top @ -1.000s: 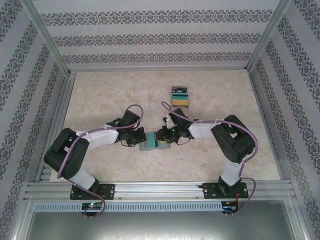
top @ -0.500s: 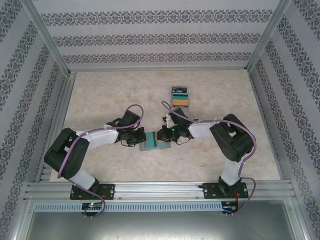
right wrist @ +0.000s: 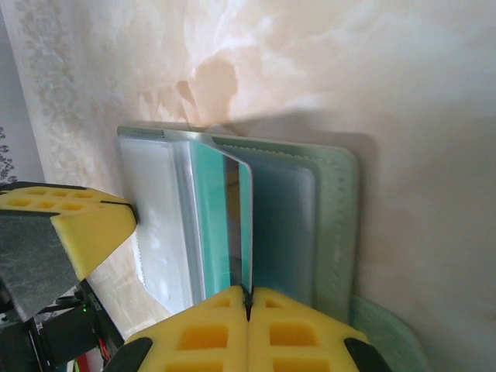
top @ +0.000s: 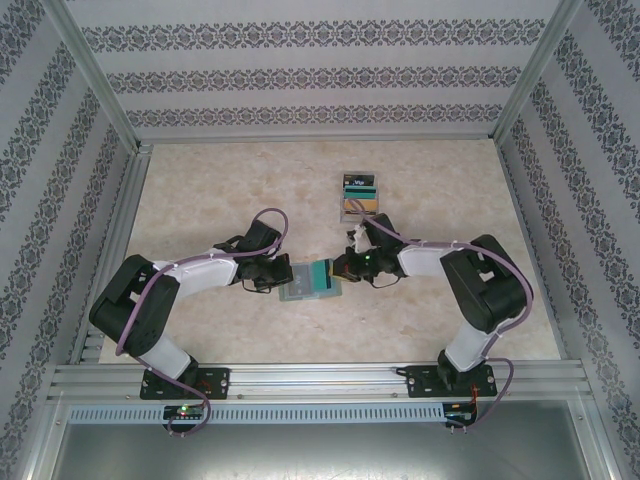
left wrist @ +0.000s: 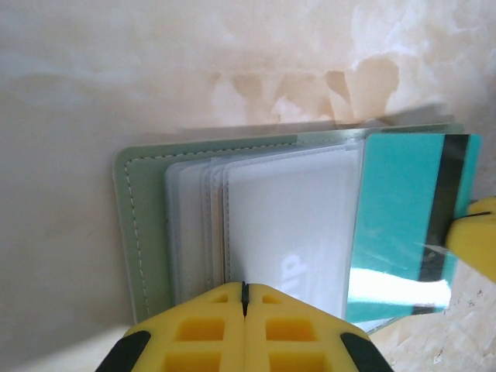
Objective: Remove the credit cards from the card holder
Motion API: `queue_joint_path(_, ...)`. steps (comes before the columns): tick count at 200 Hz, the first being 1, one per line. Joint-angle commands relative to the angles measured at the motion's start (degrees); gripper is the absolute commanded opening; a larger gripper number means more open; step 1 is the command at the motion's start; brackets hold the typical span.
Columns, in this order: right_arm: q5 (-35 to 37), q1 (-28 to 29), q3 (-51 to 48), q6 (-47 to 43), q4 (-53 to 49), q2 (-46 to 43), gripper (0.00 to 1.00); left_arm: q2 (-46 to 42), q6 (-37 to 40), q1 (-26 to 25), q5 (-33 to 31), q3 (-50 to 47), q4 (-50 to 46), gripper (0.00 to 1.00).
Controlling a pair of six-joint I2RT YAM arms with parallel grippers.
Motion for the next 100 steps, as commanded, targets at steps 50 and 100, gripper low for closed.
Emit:
queue_joint_path(50, -1.88, -4.61, -1.49, -6.54, -8.53, -10.62, 0.0, 0.68, 2.3, 0.56, -1.58, 1.09, -6.98, 0.06)
queue_joint_path(100, 1.68, -5.62, 6.24, -13.38, -20.61, -19.03, 0.0, -3.61, 3.4, 0.63, -1.62, 5.48, -10.78, 0.21)
